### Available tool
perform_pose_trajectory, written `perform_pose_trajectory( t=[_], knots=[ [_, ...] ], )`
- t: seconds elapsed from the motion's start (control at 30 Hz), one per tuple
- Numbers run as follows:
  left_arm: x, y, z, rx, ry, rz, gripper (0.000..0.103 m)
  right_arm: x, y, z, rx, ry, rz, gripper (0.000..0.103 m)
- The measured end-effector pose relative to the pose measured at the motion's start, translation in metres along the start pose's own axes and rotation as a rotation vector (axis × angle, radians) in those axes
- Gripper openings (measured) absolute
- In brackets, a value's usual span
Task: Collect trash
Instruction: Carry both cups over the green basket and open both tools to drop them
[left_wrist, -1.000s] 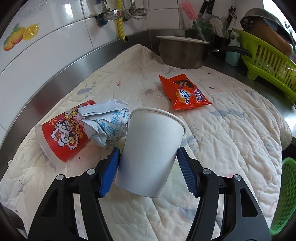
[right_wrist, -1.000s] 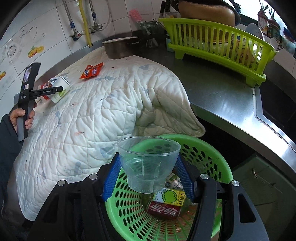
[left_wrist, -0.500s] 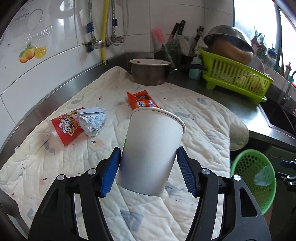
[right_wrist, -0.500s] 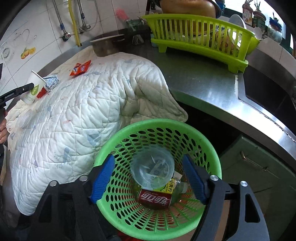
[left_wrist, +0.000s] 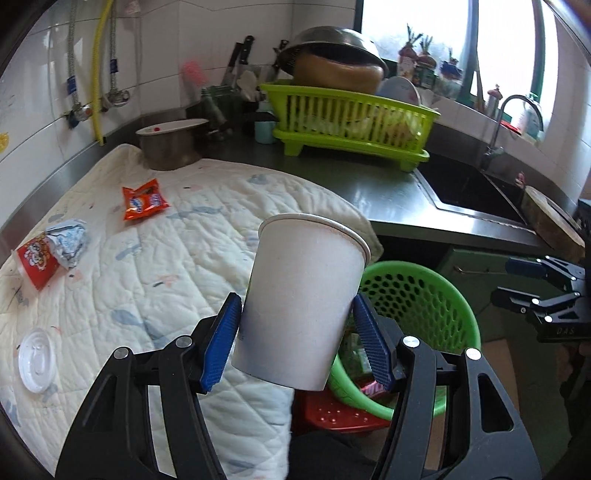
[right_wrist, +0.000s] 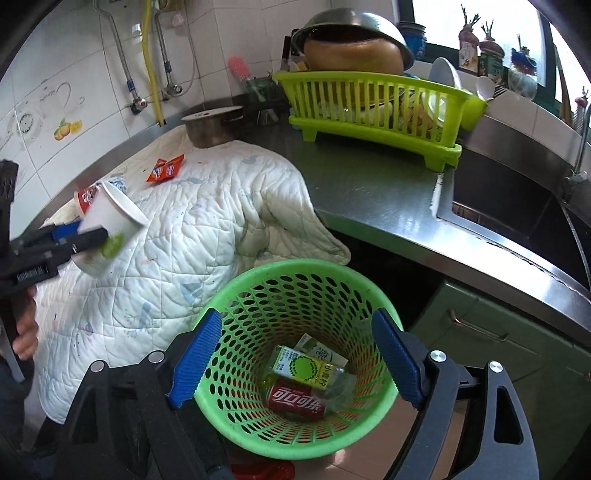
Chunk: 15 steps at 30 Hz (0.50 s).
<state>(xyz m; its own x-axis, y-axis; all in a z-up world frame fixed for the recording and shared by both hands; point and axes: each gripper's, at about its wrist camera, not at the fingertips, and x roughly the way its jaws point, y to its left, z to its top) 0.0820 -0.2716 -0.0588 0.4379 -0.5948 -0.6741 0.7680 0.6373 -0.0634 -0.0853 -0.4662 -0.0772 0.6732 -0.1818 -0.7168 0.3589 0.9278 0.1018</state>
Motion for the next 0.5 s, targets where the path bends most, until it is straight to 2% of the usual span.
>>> perform_pose_trajectory(
  t=[0.33,0.5],
  knots=[
    [0.042,-0.079,-0.022,0.069,0.108,-0.138,0.063,-0.017,-0.024,-0.006,0.052,-0.032,-0.024,0.081],
    [0.054,-0.105,-0.030,0.101,0.145,-0.176,0.068,-0.020,-0.032,-0.010,0.071,-0.038,-0.021,0.082]
  ],
)
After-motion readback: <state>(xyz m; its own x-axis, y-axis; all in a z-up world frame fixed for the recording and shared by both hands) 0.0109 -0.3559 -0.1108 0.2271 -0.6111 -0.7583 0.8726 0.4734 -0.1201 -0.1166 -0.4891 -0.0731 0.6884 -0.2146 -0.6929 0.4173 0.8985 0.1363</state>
